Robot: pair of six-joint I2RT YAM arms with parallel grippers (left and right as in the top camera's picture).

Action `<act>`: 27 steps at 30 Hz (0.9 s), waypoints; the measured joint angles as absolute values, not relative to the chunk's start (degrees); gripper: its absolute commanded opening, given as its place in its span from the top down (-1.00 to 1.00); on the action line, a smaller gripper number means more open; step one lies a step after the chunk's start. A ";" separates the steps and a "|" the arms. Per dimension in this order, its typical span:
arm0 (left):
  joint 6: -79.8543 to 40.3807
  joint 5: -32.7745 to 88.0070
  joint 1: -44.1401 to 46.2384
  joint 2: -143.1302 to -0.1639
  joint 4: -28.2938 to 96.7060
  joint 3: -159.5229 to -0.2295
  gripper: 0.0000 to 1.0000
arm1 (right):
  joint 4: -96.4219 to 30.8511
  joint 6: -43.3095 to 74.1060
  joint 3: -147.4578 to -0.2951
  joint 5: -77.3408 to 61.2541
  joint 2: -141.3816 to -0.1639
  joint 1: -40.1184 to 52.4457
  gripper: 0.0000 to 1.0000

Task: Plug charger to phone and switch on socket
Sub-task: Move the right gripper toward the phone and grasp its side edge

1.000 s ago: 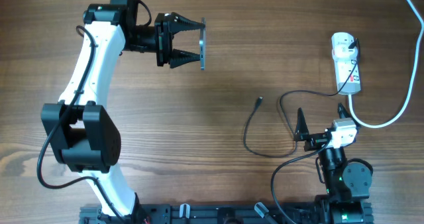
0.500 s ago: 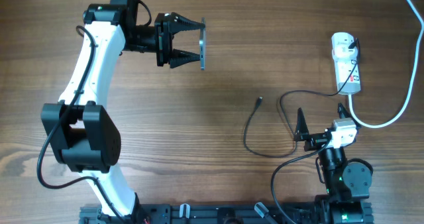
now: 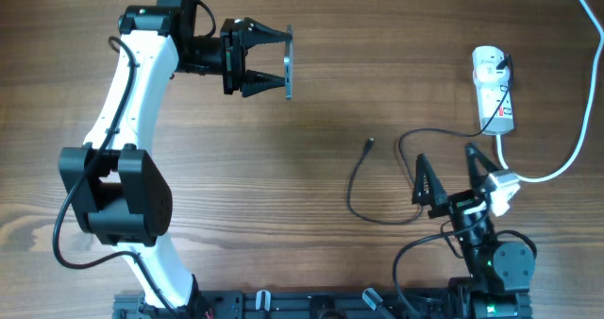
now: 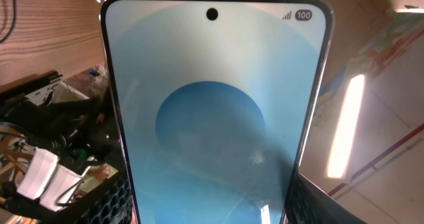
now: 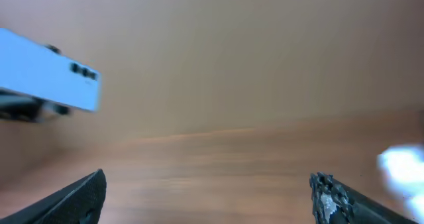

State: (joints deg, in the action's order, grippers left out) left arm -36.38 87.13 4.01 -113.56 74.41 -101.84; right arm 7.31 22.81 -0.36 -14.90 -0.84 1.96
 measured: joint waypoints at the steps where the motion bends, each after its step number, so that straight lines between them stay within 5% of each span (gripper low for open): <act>1: -36.38 87.13 4.01 -113.56 74.41 -101.84 -0.22 | 6.66 28.40 -0.36 -15.73 -0.84 1.96 -1.00; 8: -36.38 87.13 4.01 -113.56 74.41 -101.84 -0.21 | 1.30 64.42 -0.36 -18.06 -0.86 1.96 -1.00; 12: -36.38 87.13 4.01 -113.56 74.41 -101.84 -0.22 | 3.44 72.25 -0.36 -19.29 -0.91 1.96 -0.99; 19: -36.38 87.13 4.01 -113.56 74.41 -101.84 -0.21 | 19.70 67.44 -1.02 -23.14 -1.06 1.96 -1.00; 27: -36.38 87.13 4.01 -113.56 74.43 -101.84 -0.21 | 2.66 48.90 -17.82 -23.14 -8.01 1.96 -0.99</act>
